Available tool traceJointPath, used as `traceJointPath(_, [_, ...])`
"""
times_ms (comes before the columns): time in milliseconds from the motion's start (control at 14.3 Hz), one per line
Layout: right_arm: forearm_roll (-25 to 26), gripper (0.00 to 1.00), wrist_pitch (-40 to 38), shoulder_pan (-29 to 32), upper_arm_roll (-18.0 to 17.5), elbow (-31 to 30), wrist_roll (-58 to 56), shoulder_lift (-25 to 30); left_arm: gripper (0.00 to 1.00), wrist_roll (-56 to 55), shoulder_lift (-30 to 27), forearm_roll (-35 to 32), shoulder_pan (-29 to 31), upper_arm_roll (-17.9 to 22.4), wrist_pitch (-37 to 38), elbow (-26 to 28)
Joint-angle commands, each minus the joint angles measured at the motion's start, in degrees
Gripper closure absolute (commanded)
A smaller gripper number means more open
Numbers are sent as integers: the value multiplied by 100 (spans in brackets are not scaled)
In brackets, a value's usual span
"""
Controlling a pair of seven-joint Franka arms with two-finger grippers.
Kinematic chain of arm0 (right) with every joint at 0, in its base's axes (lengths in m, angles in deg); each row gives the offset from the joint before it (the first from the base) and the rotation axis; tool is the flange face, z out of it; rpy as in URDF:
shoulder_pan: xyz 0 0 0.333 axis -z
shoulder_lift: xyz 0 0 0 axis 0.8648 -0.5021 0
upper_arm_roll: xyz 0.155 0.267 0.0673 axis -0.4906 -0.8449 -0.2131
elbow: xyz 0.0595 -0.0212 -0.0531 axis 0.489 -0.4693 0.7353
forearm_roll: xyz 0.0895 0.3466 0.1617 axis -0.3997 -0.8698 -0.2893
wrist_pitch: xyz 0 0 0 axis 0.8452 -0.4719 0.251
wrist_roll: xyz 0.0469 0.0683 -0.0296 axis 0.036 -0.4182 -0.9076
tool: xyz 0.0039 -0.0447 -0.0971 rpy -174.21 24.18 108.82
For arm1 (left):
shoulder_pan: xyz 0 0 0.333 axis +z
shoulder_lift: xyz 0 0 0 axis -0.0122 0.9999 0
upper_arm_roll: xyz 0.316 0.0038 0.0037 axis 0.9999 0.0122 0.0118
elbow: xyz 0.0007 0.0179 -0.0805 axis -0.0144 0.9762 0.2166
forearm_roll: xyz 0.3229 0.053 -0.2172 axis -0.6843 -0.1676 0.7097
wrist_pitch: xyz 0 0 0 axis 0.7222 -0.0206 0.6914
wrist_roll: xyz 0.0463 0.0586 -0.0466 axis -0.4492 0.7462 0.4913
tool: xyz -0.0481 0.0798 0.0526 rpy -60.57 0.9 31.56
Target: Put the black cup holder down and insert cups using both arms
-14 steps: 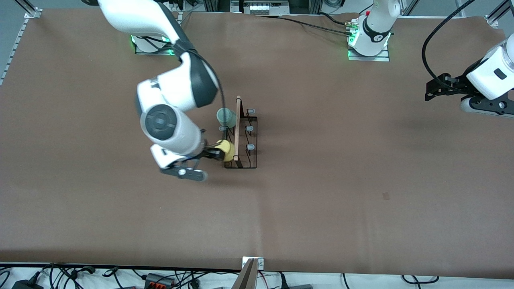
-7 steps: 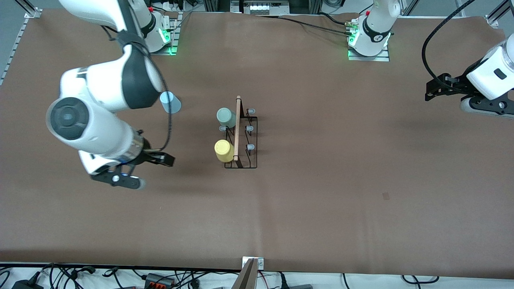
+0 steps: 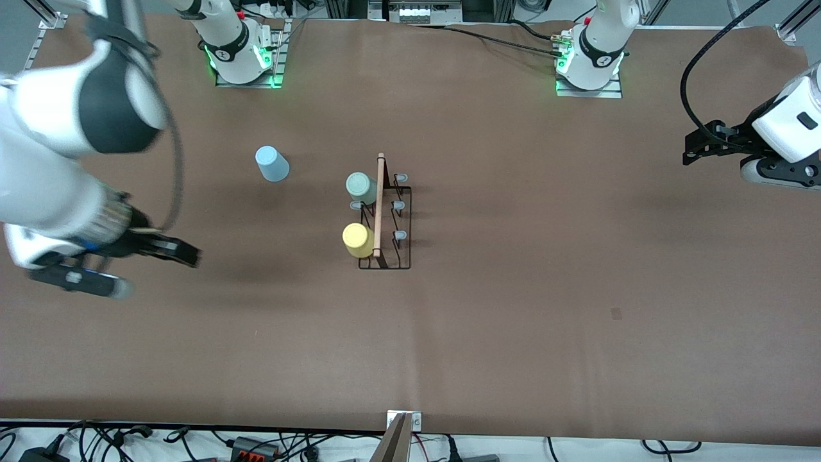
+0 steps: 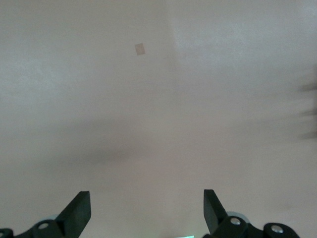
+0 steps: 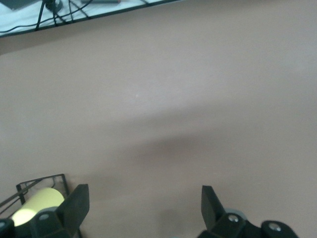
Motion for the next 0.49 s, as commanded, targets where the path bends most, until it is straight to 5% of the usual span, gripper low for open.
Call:
traceJointPath(0, [155,0,258,838,-505,-1180,-865,936,0,-31,91,89,14,0,95,-188])
traceJointPath(421, [181,0,75,1069,-119,-1209,-2223,1193,0,-31,91,63,14,0,130,-205])
